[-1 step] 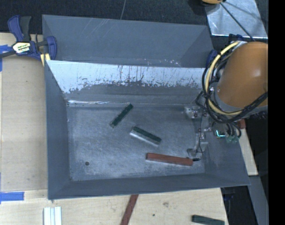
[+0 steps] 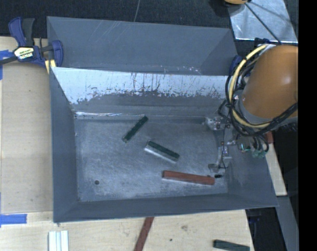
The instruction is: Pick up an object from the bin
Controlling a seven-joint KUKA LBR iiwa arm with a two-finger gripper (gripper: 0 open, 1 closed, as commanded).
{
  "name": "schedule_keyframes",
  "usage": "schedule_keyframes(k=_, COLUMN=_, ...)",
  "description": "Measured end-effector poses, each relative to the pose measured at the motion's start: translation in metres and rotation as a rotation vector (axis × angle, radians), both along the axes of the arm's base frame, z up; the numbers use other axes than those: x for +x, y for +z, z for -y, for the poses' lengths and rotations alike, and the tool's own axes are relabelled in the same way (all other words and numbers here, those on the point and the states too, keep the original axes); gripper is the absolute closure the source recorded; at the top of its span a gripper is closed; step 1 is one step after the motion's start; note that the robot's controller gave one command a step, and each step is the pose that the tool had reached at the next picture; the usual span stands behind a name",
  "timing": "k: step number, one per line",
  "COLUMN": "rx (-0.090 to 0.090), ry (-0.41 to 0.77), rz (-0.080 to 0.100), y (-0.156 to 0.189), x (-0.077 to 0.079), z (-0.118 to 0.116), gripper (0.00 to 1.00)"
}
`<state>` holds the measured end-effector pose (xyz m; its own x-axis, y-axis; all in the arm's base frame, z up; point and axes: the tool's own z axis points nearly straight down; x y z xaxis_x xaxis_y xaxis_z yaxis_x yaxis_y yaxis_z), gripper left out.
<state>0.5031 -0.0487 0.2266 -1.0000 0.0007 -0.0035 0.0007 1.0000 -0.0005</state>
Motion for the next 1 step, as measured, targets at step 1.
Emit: schedule_keyframes(k=1, rx=-0.001, ry=0.020, rz=0.006, y=-0.0548, x=-0.0055, z=0.0013, gripper=0.00)
